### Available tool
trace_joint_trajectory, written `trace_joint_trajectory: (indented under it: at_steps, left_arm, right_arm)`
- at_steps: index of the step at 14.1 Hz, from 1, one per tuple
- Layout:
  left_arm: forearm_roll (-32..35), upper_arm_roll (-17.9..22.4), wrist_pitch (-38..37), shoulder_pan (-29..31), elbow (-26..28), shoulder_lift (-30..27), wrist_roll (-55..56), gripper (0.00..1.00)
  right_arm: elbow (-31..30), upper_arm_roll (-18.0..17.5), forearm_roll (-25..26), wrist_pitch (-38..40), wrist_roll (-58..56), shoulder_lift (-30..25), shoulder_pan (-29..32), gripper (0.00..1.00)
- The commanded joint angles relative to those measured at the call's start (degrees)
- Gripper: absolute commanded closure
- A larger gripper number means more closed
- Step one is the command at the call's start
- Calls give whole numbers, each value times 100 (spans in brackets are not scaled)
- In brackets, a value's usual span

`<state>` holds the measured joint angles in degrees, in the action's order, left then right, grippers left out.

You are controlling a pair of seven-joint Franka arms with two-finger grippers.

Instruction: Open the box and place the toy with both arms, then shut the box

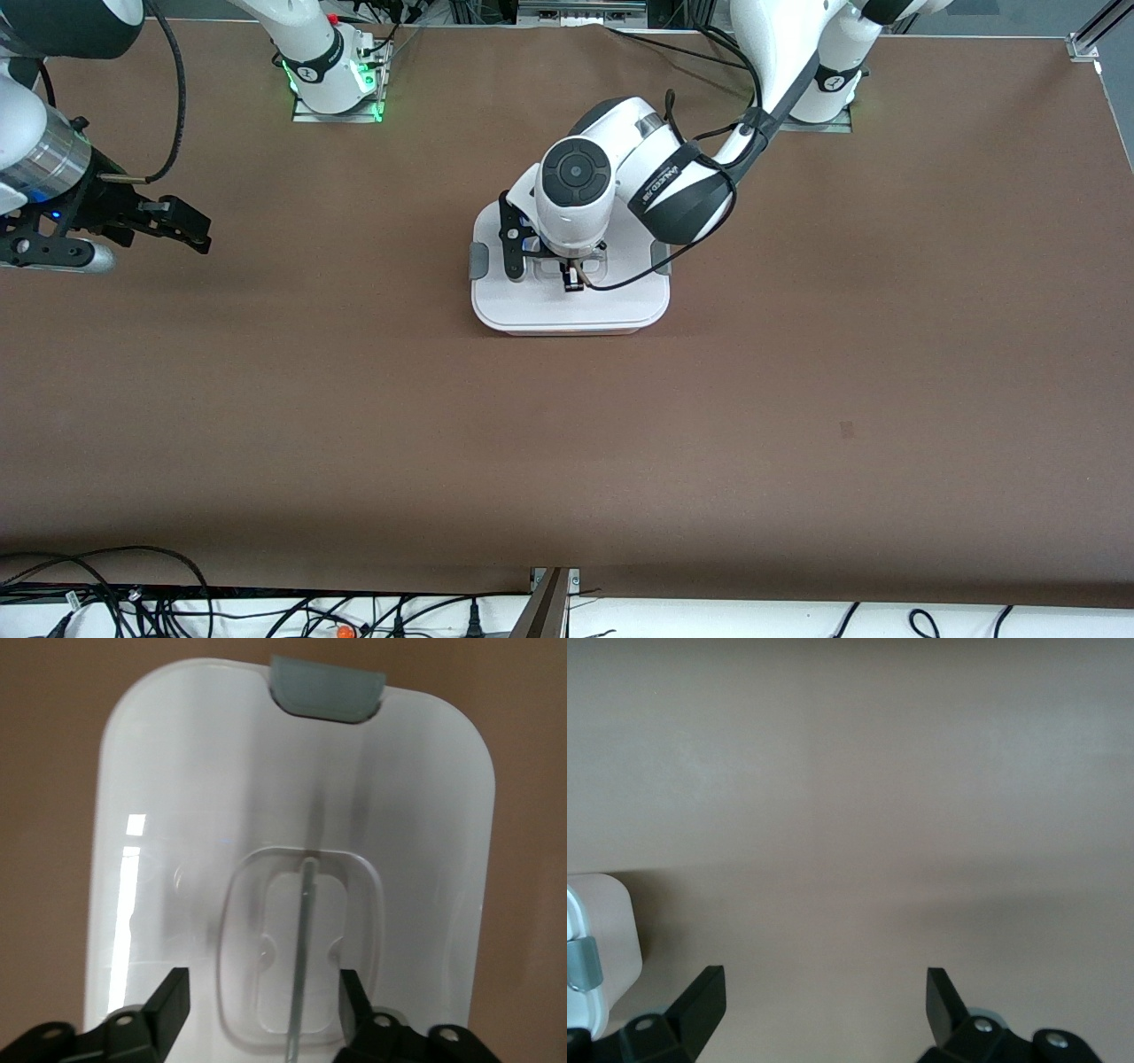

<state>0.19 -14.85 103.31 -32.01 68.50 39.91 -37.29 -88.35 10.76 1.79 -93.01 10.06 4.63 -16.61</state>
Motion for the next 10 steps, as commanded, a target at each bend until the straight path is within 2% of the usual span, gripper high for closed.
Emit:
trace_joint_trajectory:
  at_steps: [1, 5, 7, 10]
  left_arm:
    - [60, 8, -101, 273, -135, -202, 143, 0]
    - [113, 43, -92, 696, -152, -388, 1160, 0]
    - [236, 332, -153, 880, -153, -466, 1120, 0]
    - [253, 377, -381, 1512, -459, -519, 1110, 0]
  right_arm:
    - [134, -39, 93, 116, 22, 12, 17, 0]
    - [134, -48, 137, 81, 14, 55, -35, 0]
    - [125, -65, 190, 107, 22, 82, -35, 0]
    - [125, -74, 190, 99, 22, 117, -35, 0]
